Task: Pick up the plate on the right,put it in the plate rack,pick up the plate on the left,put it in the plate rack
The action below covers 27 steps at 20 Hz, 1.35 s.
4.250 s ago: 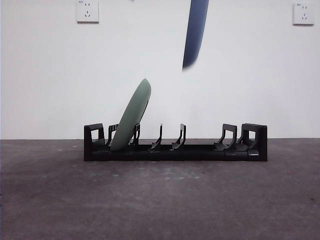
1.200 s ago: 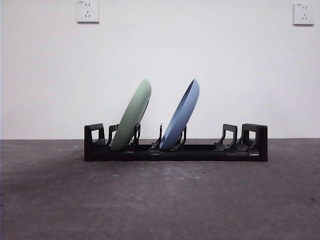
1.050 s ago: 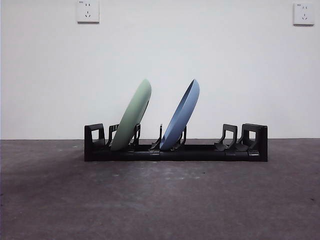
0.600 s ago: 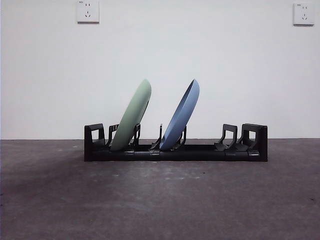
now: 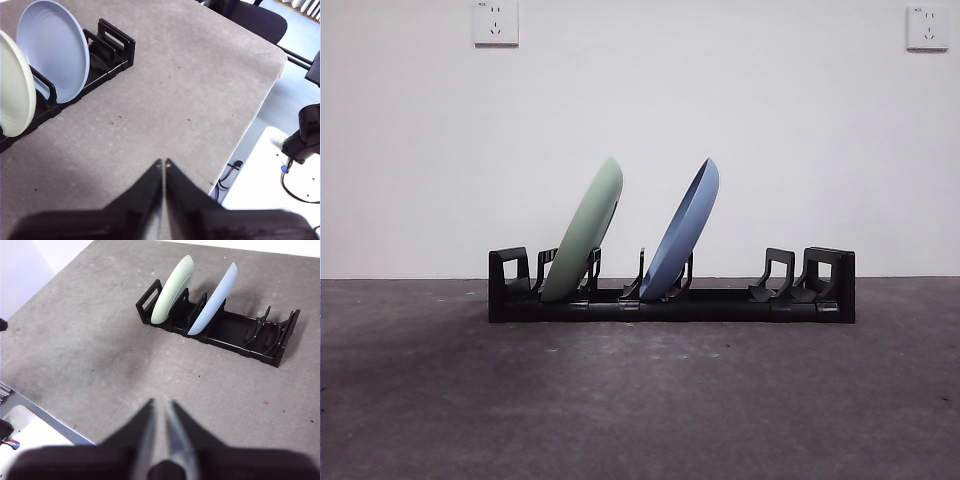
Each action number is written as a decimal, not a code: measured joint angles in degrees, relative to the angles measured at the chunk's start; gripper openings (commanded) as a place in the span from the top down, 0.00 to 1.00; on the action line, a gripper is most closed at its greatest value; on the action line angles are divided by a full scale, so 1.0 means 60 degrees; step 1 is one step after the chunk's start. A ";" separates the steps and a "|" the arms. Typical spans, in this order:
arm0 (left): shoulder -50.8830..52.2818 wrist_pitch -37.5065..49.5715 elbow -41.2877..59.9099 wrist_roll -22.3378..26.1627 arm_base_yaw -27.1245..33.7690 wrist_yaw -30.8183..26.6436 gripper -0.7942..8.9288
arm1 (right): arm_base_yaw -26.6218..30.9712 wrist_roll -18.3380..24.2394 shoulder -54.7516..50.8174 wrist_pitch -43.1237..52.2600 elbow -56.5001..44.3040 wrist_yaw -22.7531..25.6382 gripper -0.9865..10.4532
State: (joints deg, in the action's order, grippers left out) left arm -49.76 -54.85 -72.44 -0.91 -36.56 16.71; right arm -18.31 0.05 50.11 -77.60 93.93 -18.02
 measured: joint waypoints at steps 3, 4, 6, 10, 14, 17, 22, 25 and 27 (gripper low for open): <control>0.0000 0.0000 0.0000 0.0044 0.0000 -0.0004 0.92 | 0.0000 -0.0197 0.0000 0.0000 0.0000 0.0007 0.91; 0.0000 0.0000 0.0000 0.0051 0.0000 -0.0015 0.92 | 0.0000 -0.0295 0.0004 0.0000 0.0000 0.0007 0.91; -0.0025 0.0000 0.0000 0.0055 0.0000 -0.0018 0.92 | 0.0000 -0.0364 0.0029 0.0000 0.0004 0.0040 0.91; -0.0291 -0.0004 0.0000 0.0080 0.0000 -0.0033 0.92 | 0.0000 -0.0401 0.0193 0.0000 0.0000 0.0510 0.91; -0.0579 -0.0259 0.0000 0.0240 0.0000 -0.0040 0.92 | 0.0000 -0.0404 0.0565 0.0000 0.0000 0.0852 0.91; -0.0732 -0.0011 0.0000 0.0310 0.0000 -0.0128 0.92 | 0.0000 -0.0404 0.0951 0.0000 0.0000 0.1260 0.91; -0.0630 0.2251 0.0000 0.0412 0.0149 -0.1443 0.92 | 0.0000 -0.0404 0.1789 0.0000 0.0000 0.1683 0.91; -0.0160 0.3814 0.0011 0.1566 0.1100 -0.1694 0.92 | 0.0000 -0.0404 0.2452 0.0000 0.0000 0.1803 0.91; 0.0390 0.4790 0.0350 0.2189 0.2127 -0.1581 0.92 | 0.0000 -0.0404 0.2871 0.0000 0.0000 0.1800 0.91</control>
State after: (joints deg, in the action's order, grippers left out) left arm -47.42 -26.11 -70.35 12.23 -23.79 7.22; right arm -18.31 -2.37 67.33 -77.60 93.93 -7.22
